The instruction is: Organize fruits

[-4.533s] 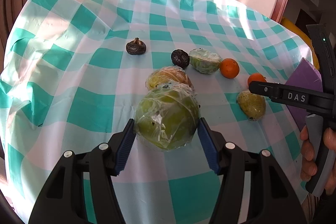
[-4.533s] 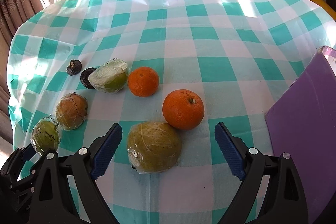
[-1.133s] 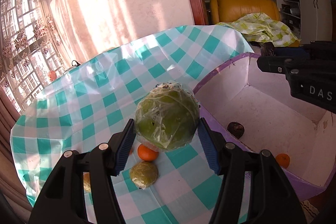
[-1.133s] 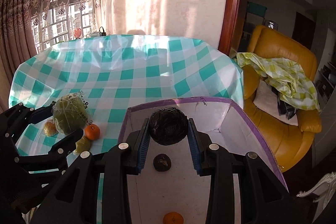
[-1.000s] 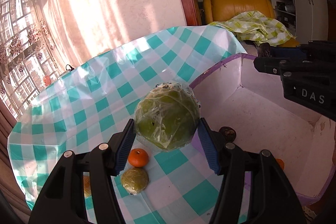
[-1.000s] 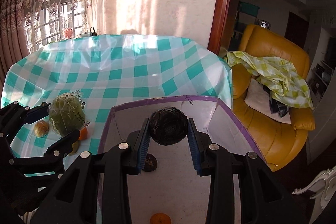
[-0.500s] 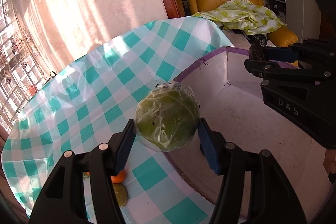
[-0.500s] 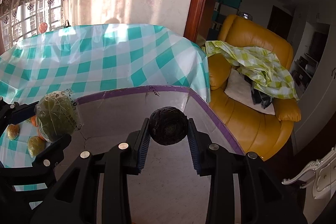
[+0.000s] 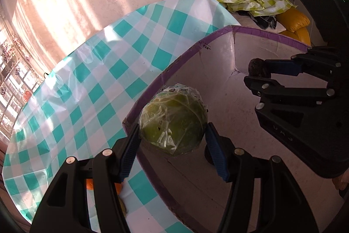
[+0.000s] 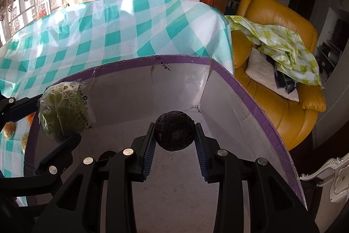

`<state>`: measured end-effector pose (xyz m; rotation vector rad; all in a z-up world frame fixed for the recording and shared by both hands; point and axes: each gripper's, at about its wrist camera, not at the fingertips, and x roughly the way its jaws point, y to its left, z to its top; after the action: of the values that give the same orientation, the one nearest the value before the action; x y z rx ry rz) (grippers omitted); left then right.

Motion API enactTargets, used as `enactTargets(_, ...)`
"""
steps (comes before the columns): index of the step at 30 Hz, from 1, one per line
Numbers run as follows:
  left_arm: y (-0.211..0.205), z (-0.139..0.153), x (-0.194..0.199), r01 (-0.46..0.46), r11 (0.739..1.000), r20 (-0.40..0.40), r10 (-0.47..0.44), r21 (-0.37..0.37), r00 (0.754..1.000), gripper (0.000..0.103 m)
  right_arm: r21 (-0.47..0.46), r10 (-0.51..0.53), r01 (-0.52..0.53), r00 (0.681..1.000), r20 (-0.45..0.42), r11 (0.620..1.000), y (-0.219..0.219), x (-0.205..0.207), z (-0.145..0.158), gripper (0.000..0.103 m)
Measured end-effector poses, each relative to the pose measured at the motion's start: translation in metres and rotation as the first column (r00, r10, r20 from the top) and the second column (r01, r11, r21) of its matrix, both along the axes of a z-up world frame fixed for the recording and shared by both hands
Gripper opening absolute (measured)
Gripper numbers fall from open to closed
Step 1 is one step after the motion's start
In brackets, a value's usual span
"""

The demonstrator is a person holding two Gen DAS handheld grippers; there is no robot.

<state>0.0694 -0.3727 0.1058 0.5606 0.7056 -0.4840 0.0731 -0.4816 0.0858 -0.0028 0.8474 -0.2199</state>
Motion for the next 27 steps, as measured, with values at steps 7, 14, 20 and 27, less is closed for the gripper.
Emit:
enactTargets(7, -0.006, -0.009, 0.004, 0.007, 1.0, -0.02, -0.006, 0.025, 1.0, 0.061, 0.009, -0.001, 0.002, 0.999, -0.035, 1.0, -0.001, 0.005, -0.006, 0.035)
enactTargets(14, -0.009, -0.013, 0.005, 0.01, 0.999, -0.009, -0.01, 0.042, 1.0, 0.063, 0.007, -0.023, 0.024, 0.999, -0.047, 1.0, -0.005, 0.006, -0.008, 0.04)
enactTargets(20, -0.008, -0.002, 0.0, -0.01, 0.999, 0.052, 0.008, 0.043, 0.999, 0.077, -0.005, -0.029, 0.029, 0.999, -0.04, 1.0, -0.005, 0.005, -0.007, 0.063)
enactTargets(27, 0.005, 0.01, -0.003, -0.064, 0.998, 0.095, 0.062, 0.02, 0.994, 0.081, 0.041, -0.002, 0.002, 1.0, 0.015, 0.999, -0.001, -0.001, 0.007, 0.078)
